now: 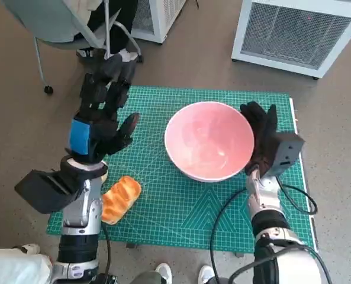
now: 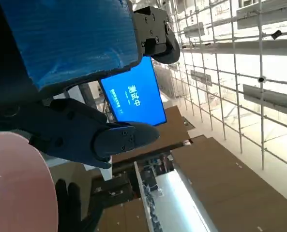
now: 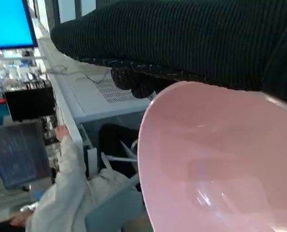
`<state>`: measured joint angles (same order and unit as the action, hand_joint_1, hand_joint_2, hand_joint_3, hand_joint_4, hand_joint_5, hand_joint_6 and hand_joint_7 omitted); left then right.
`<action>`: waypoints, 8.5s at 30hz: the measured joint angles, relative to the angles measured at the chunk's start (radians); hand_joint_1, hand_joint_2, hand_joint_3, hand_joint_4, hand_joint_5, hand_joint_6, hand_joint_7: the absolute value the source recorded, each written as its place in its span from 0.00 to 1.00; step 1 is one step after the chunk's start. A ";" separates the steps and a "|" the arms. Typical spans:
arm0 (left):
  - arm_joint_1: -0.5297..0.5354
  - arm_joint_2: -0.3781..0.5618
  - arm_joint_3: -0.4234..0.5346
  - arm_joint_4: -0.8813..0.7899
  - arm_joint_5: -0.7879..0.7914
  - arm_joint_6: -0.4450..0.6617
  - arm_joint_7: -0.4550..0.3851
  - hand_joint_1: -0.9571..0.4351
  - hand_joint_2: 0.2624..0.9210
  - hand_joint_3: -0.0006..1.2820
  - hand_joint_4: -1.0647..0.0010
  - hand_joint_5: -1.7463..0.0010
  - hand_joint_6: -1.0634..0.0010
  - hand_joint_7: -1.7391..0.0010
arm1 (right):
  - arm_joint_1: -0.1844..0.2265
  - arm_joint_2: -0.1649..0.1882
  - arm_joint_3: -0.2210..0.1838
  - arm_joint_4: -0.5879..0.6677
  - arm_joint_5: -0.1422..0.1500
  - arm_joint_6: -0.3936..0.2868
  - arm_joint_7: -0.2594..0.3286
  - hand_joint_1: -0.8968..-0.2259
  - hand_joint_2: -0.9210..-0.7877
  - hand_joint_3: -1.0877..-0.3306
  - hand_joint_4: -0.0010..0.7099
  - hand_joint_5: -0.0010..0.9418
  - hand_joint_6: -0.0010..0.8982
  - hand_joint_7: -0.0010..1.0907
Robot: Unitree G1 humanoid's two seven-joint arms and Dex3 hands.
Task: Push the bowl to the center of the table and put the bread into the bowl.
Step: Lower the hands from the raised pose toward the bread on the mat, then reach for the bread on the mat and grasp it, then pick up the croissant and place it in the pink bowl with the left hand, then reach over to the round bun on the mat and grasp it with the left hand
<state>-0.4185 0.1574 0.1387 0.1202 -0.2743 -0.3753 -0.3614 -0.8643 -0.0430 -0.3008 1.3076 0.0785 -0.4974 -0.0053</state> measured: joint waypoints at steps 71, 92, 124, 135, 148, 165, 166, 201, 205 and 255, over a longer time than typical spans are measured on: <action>0.577 0.443 -0.216 -0.647 0.745 0.787 -0.125 0.32 1.00 0.25 0.81 1.00 0.80 1.00 | -0.017 -0.093 0.164 -0.331 -0.117 -0.683 0.098 0.50 0.00 0.39 0.54 0.00 0.20 0.35; 0.492 0.336 -0.295 -0.386 0.780 0.759 0.050 0.45 1.00 0.15 0.74 0.99 0.75 0.99 | -0.008 -0.092 0.170 -0.333 -0.080 -0.678 0.099 0.50 0.00 0.40 0.55 0.01 0.21 0.35; 0.497 0.266 -0.243 -0.288 0.671 0.514 0.213 0.69 1.00 0.11 0.36 0.32 0.55 0.24 | 0.022 -0.084 0.174 -0.356 -0.078 -0.688 0.099 0.48 0.00 0.42 0.55 0.00 0.22 0.33; 0.446 0.227 -0.242 -0.436 0.638 0.512 0.176 0.69 1.00 0.08 0.35 0.34 0.49 0.27 | 0.023 -0.083 0.174 -0.355 -0.059 -0.687 0.101 0.50 0.00 0.42 0.55 0.00 0.22 0.33; 0.073 0.102 -0.285 -0.373 0.636 0.396 0.251 0.69 1.00 0.05 0.34 0.34 0.42 0.32 | 0.023 -0.087 0.175 -0.354 -0.042 -0.685 0.116 0.50 0.00 0.42 0.55 0.00 0.22 0.33; -0.261 0.029 -0.409 0.108 0.709 0.191 0.311 0.69 1.00 0.09 0.40 0.31 0.47 0.28 | 0.050 -0.102 0.184 -0.383 -0.011 -0.686 0.166 0.48 0.00 0.43 0.53 0.00 0.20 0.32; -0.272 0.027 -0.414 0.130 0.708 0.187 0.304 0.69 1.00 0.09 0.40 0.31 0.47 0.28 | 0.051 -0.104 0.184 -0.385 -0.004 -0.686 0.171 0.49 0.00 0.43 0.53 0.00 0.20 0.32; -0.187 0.283 -0.336 -0.116 0.565 0.279 -0.197 0.35 1.00 0.08 1.00 1.00 0.93 0.91 | 0.063 -0.111 0.177 -0.406 -0.011 -0.677 0.152 0.49 0.00 0.43 0.51 0.00 0.20 0.31; -0.111 0.356 -0.239 -0.233 0.503 0.295 -0.221 0.40 1.00 0.06 1.00 1.00 0.87 0.92 | 0.063 -0.110 0.180 -0.406 -0.012 -0.677 0.153 0.48 0.00 0.43 0.51 0.00 0.20 0.31; 0.242 0.665 -0.027 -0.024 0.619 0.358 -0.159 0.51 0.99 0.00 0.96 1.00 0.77 1.00 | 0.053 -0.090 0.180 -0.369 0.064 -0.668 0.248 0.47 0.00 0.42 0.53 0.01 0.22 0.31</action>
<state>-0.1762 0.8226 0.1119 0.0960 0.3444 -0.0169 -0.5206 -0.8114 -0.1331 -0.1210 0.9387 0.1428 -1.1650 0.2425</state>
